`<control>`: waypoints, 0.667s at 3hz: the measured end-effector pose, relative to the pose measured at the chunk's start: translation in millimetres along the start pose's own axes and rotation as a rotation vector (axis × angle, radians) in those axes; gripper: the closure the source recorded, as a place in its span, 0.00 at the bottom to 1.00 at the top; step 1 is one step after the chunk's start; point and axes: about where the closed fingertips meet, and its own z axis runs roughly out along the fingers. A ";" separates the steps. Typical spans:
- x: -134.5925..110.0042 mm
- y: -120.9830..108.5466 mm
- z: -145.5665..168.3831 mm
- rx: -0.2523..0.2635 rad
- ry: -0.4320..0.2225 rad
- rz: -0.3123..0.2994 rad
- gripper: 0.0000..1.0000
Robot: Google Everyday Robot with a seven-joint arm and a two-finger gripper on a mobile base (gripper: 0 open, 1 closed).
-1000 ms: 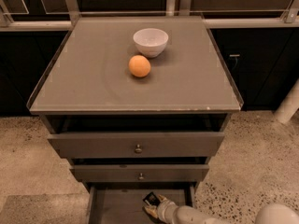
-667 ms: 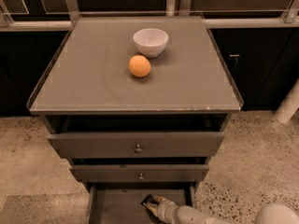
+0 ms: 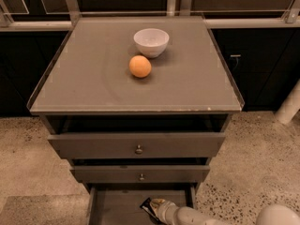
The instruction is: Pick rxbar chocolate from bottom drawer and place on counter
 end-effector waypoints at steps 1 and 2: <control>-2.3 -0.4 -4.3 -0.015 -0.034 0.024 1.00; -5.9 -6.1 -15.7 -0.036 -0.138 0.110 1.00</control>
Offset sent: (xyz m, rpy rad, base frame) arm -0.0095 -0.0360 0.0366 0.3902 -0.0568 -0.1253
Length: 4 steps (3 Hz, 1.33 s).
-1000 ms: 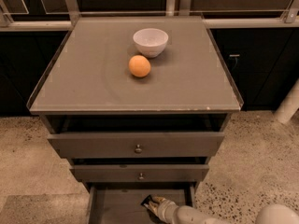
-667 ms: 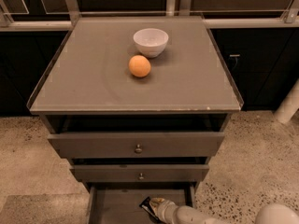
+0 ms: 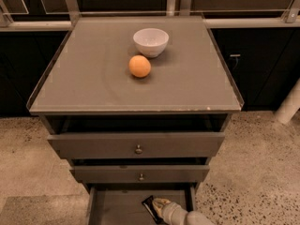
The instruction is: Pick rxbar chocolate from bottom drawer and place on counter
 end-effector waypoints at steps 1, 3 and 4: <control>-5.4 -4.6 -29.3 -0.018 -0.158 0.122 1.00; -9.2 -13.0 -129.1 -0.073 -0.334 0.230 1.00; -15.3 -28.7 -161.2 -0.041 -0.378 0.227 1.00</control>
Offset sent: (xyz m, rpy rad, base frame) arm -0.0818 -0.1081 0.0904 0.5219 -0.1368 -0.1911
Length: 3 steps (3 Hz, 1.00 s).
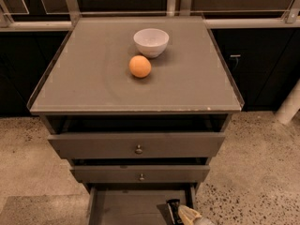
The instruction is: Pick rxbar chocolate from bottom drawer and place on counter
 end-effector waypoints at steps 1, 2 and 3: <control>-20.2 -19.1 -22.7 0.055 -0.058 -0.014 1.00; -57.5 -47.4 -60.1 0.128 -0.137 -0.042 1.00; -93.2 -62.8 -99.4 0.181 -0.193 -0.071 1.00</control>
Offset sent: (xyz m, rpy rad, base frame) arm 0.0029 -0.1544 0.0864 -0.0218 -0.1892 -0.2758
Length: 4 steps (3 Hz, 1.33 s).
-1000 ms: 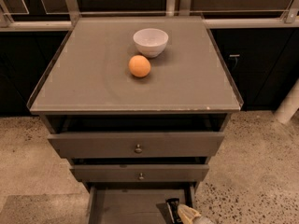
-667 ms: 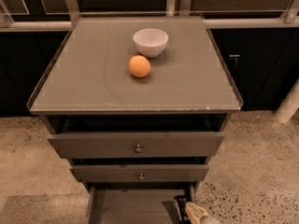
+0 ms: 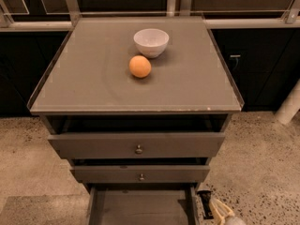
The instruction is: Pick rxbar chocolate from bottom drawer and place on counter
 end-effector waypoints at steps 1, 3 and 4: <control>-40.8 -18.7 -21.6 -0.002 -0.038 -0.018 1.00; -57.8 -9.5 -21.7 -0.017 -0.042 -0.047 1.00; -116.3 15.5 -27.0 -0.041 -0.086 -0.163 1.00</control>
Offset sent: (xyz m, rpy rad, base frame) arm -0.0026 -0.0307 0.0295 0.0004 -0.0331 -0.0117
